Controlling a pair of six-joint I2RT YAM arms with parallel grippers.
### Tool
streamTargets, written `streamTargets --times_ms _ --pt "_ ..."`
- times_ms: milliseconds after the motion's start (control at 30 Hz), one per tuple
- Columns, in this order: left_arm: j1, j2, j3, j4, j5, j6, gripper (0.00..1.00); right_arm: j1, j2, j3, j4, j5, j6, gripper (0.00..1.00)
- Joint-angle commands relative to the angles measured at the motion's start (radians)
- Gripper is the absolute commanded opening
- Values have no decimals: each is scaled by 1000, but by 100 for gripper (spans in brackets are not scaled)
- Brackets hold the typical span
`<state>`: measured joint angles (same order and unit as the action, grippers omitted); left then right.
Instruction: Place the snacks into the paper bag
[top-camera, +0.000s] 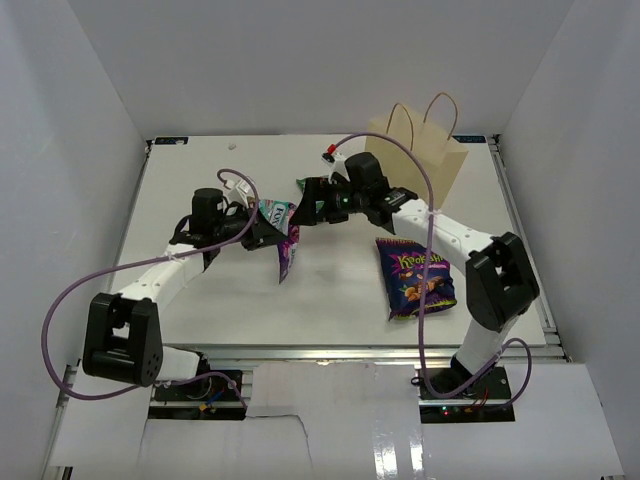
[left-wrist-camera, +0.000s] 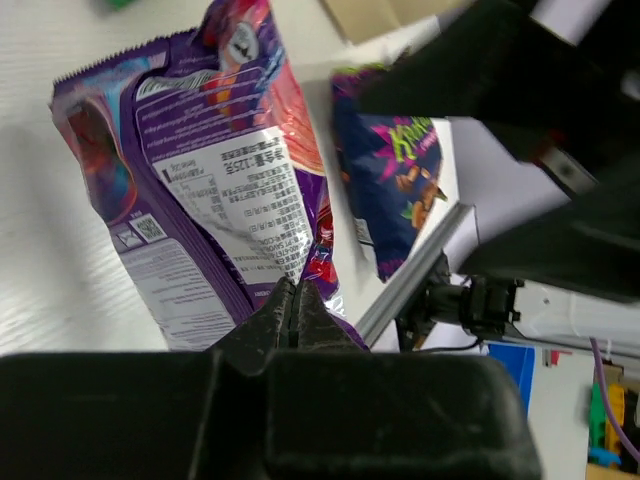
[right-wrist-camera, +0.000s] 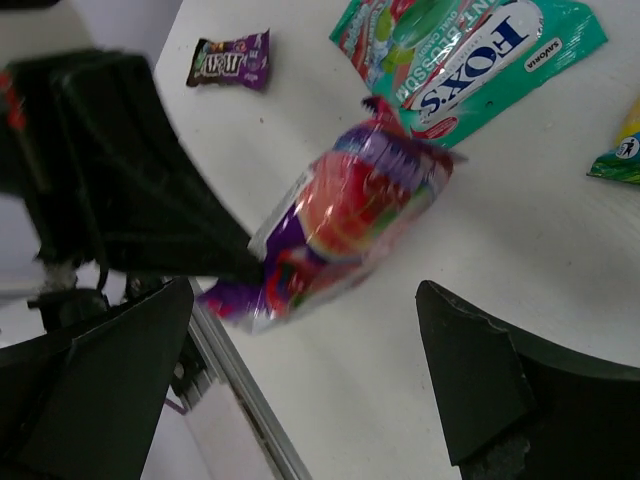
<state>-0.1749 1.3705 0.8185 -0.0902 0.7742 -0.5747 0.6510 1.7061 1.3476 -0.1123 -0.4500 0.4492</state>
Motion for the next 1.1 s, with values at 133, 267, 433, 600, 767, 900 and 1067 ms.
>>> streamTargets --times_ms 133,267,433,600,767,900,1067 --pt "-89 -91 -56 156 48 -89 0 18 102 64 77 137 267 96" --pt "-115 -111 -67 188 51 -111 0 47 99 24 68 143 296 89" --pt "-132 -114 -62 204 50 -128 0 58 81 -25 100 74 319 44" --pt "-132 -123 -59 211 36 -139 5 55 35 -39 100 47 277 13" --pt "-133 -186 -16 138 -12 -114 69 19 -23 27 82 8 149 8" --pt "-130 -304 44 -4 -160 -32 98 -43 -74 183 8 -142 -270 8" --pt "-126 -433 13 -104 -406 4 98 -209 -167 338 -4 -367 -510 8"
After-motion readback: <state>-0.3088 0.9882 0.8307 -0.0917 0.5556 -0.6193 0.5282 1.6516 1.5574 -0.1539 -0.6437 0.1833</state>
